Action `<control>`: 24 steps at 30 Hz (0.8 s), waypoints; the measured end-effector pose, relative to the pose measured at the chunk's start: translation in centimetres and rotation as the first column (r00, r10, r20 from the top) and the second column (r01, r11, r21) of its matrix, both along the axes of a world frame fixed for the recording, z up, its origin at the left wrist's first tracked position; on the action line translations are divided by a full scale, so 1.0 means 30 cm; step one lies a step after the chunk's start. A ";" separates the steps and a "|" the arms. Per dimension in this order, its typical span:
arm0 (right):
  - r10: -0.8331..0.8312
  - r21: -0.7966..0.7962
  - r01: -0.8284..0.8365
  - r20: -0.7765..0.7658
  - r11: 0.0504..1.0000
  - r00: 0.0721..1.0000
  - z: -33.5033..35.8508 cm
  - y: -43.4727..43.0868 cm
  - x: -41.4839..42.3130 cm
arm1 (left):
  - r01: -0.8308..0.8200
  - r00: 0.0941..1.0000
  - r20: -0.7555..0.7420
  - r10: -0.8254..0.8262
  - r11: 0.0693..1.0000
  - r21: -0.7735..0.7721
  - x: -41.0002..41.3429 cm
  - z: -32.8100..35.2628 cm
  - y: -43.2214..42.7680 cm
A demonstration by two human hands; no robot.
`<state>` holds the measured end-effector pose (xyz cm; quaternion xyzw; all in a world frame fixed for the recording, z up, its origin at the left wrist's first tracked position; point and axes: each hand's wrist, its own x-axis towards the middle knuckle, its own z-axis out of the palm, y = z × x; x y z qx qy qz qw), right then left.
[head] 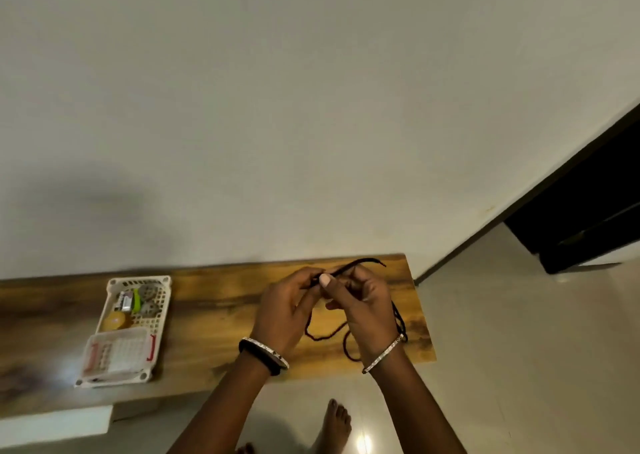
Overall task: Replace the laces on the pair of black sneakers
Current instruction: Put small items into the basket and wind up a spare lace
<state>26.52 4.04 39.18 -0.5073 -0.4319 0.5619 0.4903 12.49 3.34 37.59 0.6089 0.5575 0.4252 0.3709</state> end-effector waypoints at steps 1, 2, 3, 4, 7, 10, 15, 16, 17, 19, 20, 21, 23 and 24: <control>-0.009 0.004 0.009 -0.037 1.000 0.999 0.046 -0.003 -0.031 | -0.010 1.000 0.000 0.010 1.000 0.030 -0.030 0.047 -0.002; -0.017 0.015 0.018 -0.077 1.000 0.997 0.104 -0.010 -0.072 | -0.017 1.000 -0.008 0.018 0.997 0.077 -0.069 0.113 -0.009; -0.018 0.025 0.021 -0.117 0.999 0.993 0.152 -0.016 -0.104 | -0.026 0.999 -0.023 0.029 0.992 0.126 -0.101 0.162 -0.015; -0.017 0.045 0.024 -0.145 0.999 0.989 0.208 -0.025 -0.143 | -0.029 0.998 -0.041 0.037 0.983 0.180 -0.144 0.215 -0.022; -0.037 0.097 0.058 -0.211 0.994 0.977 0.350 -0.050 -0.217 | -0.023 0.994 -0.093 0.050 0.963 0.269 -0.261 0.339 -0.032; -0.013 0.145 0.043 -0.199 0.988 0.980 0.454 -0.080 -0.253 | -0.014 0.985 -0.158 0.070 0.943 0.332 -0.379 0.437 -0.050; 0.225 0.154 -0.242 0.118 0.958 0.967 0.552 -0.136 -0.306 | -0.024 0.970 -0.212 0.121 0.910 0.413 -0.537 0.577 -0.096; 0.279 0.135 -0.306 0.188 0.942 0.942 0.561 -0.145 -0.321 | -0.016 0.970 -0.215 0.115 0.910 0.414 -0.555 0.595 -0.103; 0.330 0.115 -0.366 0.248 0.923 0.911 0.573 -0.158 -0.344 | -0.010 0.971 -0.214 0.108 0.910 0.414 -0.577 0.613 -0.114; 0.418 0.090 -0.457 0.276 0.885 0.865 0.594 -0.187 -0.390 | -0.023 0.976 -0.190 0.108 0.915 0.404 -0.614 0.639 -0.133; 0.453 0.098 -0.482 0.221 0.871 0.864 0.608 -0.201 -0.412 | -0.036 0.979 -0.171 0.114 0.915 0.401 -0.632 0.650 -0.141; 0.481 0.118 -0.494 0.121 0.862 0.868 0.627 -0.215 -0.432 | -0.053 0.981 -0.149 0.122 0.916 0.399 -0.650 0.657 -0.147; 0.497 0.165 -0.478 -0.104 0.863 0.861 0.675 -0.235 -0.473 | -0.066 0.983 -0.133 0.129 0.913 0.403 -0.682 0.669 -0.163; 0.482 0.181 -0.452 -0.195 0.874 0.854 0.700 -0.242 -0.497 | -0.061 0.980 -0.147 0.131 0.911 0.408 -0.695 0.670 -0.174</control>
